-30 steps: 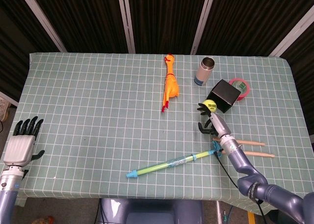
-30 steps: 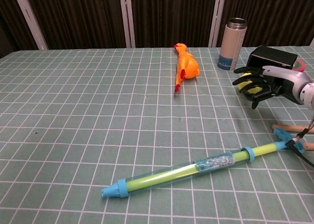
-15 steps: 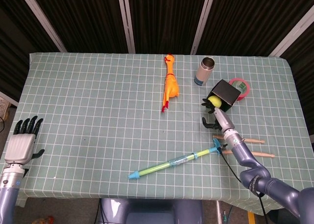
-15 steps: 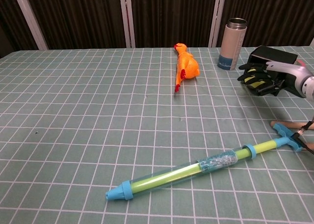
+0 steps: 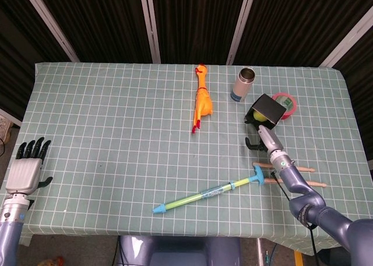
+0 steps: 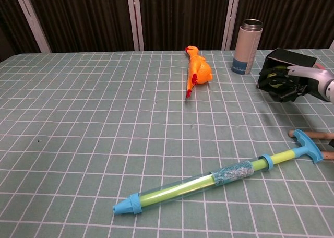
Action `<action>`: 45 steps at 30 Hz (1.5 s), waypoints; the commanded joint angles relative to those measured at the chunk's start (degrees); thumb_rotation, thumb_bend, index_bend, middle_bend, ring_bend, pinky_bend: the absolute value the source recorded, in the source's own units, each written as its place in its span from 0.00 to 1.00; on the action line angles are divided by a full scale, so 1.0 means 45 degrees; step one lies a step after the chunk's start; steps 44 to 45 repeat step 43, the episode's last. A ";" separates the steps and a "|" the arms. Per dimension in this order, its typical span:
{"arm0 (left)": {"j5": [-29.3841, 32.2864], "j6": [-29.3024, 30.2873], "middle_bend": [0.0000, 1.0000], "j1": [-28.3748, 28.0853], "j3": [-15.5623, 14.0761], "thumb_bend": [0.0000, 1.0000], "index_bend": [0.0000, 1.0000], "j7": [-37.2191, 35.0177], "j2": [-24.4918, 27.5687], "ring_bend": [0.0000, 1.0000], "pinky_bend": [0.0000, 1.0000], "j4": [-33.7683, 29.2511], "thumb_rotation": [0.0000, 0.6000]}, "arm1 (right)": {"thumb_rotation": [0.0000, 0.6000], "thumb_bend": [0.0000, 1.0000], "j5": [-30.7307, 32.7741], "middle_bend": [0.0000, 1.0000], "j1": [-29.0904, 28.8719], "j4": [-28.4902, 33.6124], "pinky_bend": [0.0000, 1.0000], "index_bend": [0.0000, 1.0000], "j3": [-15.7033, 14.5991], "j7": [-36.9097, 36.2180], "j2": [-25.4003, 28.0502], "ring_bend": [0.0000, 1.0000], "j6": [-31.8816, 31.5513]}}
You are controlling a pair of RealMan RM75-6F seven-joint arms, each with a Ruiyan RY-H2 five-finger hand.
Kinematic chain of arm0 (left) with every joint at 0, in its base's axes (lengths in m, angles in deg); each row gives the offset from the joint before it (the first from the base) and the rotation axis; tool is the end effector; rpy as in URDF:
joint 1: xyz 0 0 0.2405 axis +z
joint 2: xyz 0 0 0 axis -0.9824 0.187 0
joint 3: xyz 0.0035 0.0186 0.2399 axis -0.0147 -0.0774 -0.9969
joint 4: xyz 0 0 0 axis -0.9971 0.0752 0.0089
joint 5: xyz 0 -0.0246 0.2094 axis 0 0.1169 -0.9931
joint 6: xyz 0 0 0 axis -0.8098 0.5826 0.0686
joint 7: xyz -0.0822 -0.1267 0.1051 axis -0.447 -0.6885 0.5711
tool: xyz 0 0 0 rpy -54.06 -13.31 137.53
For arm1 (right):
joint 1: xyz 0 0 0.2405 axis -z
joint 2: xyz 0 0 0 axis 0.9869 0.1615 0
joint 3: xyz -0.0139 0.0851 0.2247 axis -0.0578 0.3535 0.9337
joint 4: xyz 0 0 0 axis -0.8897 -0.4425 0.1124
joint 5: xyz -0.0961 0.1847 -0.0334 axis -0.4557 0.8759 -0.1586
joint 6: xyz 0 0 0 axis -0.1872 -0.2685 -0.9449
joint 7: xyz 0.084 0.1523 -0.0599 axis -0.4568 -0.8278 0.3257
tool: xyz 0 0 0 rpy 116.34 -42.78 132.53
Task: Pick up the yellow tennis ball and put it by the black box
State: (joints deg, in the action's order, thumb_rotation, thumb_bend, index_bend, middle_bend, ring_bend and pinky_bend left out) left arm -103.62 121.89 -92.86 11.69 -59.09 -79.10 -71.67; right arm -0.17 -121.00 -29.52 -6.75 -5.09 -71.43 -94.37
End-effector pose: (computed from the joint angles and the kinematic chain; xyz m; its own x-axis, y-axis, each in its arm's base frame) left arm -0.3247 0.2738 0.0944 0.6169 0.1549 0.7716 0.7750 0.0514 -0.6299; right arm -0.2571 -0.4317 -0.0081 -0.1868 -0.4072 0.8940 -0.9821 0.0545 -0.1803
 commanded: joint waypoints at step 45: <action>-0.3200 0.2587 0.00 0.1190 -0.1210 0.15 0.00 -0.2133 0.1484 0.00 0.00 -0.1290 1.00 | 1.00 0.48 -0.2514 0.00 0.7499 0.9899 0.00 0.00 -0.2946 1.4490 0.4192 0.00 -1.2164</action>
